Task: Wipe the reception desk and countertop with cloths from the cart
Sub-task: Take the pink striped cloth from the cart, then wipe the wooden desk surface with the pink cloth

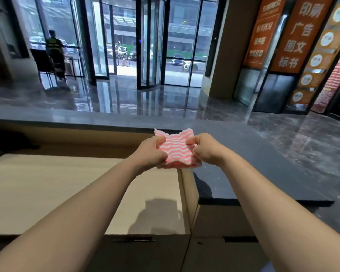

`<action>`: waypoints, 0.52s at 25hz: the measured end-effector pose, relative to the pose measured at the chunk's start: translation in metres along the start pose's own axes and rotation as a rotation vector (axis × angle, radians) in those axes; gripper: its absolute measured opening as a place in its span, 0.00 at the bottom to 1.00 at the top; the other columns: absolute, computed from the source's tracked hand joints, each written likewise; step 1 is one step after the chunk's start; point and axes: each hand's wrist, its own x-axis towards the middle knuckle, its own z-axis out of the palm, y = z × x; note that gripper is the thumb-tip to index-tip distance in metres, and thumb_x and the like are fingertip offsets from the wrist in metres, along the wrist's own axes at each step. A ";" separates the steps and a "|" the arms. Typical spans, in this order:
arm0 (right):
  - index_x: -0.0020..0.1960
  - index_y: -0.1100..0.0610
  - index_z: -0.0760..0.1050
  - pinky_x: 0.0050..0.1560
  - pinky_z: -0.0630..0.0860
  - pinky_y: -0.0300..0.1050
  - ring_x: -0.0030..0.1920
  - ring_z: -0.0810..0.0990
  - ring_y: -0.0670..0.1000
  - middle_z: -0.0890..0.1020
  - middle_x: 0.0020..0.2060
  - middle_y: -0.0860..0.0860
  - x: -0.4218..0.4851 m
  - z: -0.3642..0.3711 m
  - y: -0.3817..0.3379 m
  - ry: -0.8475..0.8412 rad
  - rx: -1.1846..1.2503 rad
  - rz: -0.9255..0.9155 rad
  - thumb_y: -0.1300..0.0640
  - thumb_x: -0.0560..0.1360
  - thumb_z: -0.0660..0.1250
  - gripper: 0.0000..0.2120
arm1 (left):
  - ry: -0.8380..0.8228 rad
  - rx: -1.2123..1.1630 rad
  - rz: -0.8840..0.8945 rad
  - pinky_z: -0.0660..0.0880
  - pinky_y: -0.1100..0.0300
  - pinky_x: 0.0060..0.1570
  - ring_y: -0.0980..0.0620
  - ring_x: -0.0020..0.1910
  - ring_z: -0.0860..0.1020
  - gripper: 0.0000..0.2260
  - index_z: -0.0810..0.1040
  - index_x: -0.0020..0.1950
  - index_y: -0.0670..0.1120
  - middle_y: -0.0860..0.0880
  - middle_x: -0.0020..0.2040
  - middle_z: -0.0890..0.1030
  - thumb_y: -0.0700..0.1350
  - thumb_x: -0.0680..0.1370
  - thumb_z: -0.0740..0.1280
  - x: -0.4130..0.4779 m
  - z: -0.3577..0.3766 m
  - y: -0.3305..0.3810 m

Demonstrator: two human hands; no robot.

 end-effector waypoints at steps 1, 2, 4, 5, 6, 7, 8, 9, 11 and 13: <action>0.59 0.67 0.76 0.59 0.78 0.58 0.57 0.79 0.61 0.80 0.58 0.63 0.007 0.009 -0.002 -0.029 0.002 -0.020 0.70 0.75 0.56 0.16 | 0.017 0.010 -0.019 0.77 0.63 0.43 0.49 0.56 0.76 0.31 0.62 0.76 0.43 0.45 0.66 0.71 0.33 0.73 0.63 -0.001 -0.005 -0.007; 0.59 0.68 0.76 0.58 0.78 0.58 0.56 0.79 0.62 0.79 0.57 0.64 0.014 0.018 -0.004 -0.059 0.004 -0.032 0.70 0.75 0.56 0.16 | 0.032 0.025 -0.039 0.77 0.61 0.43 0.49 0.55 0.76 0.31 0.62 0.76 0.43 0.45 0.66 0.72 0.33 0.72 0.63 -0.002 -0.009 -0.015; 0.58 0.67 0.77 0.58 0.78 0.57 0.56 0.80 0.61 0.80 0.56 0.63 0.026 0.038 -0.008 -0.112 -0.008 -0.050 0.70 0.74 0.57 0.16 | 0.058 0.064 -0.089 0.78 0.55 0.47 0.48 0.54 0.77 0.30 0.64 0.75 0.43 0.47 0.61 0.73 0.32 0.72 0.62 -0.003 -0.017 -0.033; 0.57 0.66 0.78 0.58 0.78 0.57 0.56 0.80 0.60 0.80 0.56 0.62 0.032 0.047 -0.010 -0.131 -0.022 -0.058 0.70 0.73 0.57 0.16 | 0.062 0.083 -0.105 0.78 0.51 0.50 0.46 0.54 0.78 0.29 0.66 0.73 0.43 0.47 0.58 0.74 0.32 0.72 0.62 -0.004 -0.022 -0.040; 0.57 0.65 0.79 0.58 0.78 0.56 0.55 0.80 0.59 0.81 0.55 0.61 0.038 0.057 -0.010 -0.144 -0.040 -0.070 0.69 0.73 0.58 0.16 | 0.064 0.104 -0.113 0.78 0.48 0.52 0.44 0.55 0.78 0.26 0.70 0.69 0.45 0.47 0.56 0.74 0.32 0.71 0.62 -0.004 -0.025 -0.048; 0.57 0.63 0.79 0.58 0.78 0.56 0.55 0.80 0.59 0.81 0.55 0.60 0.045 0.066 -0.012 -0.160 -0.063 -0.085 0.69 0.73 0.58 0.16 | 0.065 0.129 -0.123 0.77 0.45 0.53 0.42 0.55 0.78 0.22 0.72 0.64 0.46 0.46 0.55 0.75 0.33 0.70 0.62 -0.004 -0.030 -0.056; 0.57 0.62 0.79 0.58 0.78 0.57 0.54 0.80 0.59 0.81 0.54 0.59 0.052 0.076 -0.014 -0.174 -0.093 -0.098 0.67 0.74 0.58 0.16 | 0.067 0.145 -0.127 0.77 0.45 0.53 0.41 0.54 0.78 0.20 0.72 0.59 0.47 0.46 0.53 0.75 0.34 0.69 0.62 -0.001 -0.034 -0.064; 0.57 0.61 0.79 0.57 0.79 0.57 0.53 0.80 0.58 0.81 0.54 0.59 0.059 0.085 -0.016 -0.185 -0.126 -0.109 0.66 0.74 0.58 0.16 | 0.056 0.151 -0.134 0.77 0.46 0.51 0.42 0.51 0.78 0.17 0.70 0.55 0.48 0.46 0.51 0.75 0.34 0.68 0.62 0.003 -0.038 -0.073; 0.61 0.59 0.77 0.56 0.79 0.56 0.52 0.80 0.57 0.80 0.54 0.57 0.074 0.105 -0.019 -0.199 -0.190 -0.109 0.65 0.75 0.60 0.16 | 0.024 0.184 -0.149 0.75 0.52 0.44 0.46 0.46 0.76 0.14 0.69 0.50 0.46 0.48 0.48 0.74 0.34 0.67 0.62 0.014 -0.045 -0.093; 0.64 0.57 0.75 0.55 0.80 0.54 0.51 0.80 0.56 0.78 0.55 0.55 0.090 0.125 -0.021 -0.197 -0.267 -0.097 0.64 0.76 0.62 0.17 | -0.016 0.251 -0.159 0.71 0.54 0.36 0.45 0.42 0.75 0.12 0.71 0.47 0.39 0.46 0.46 0.76 0.37 0.64 0.63 0.030 -0.052 -0.116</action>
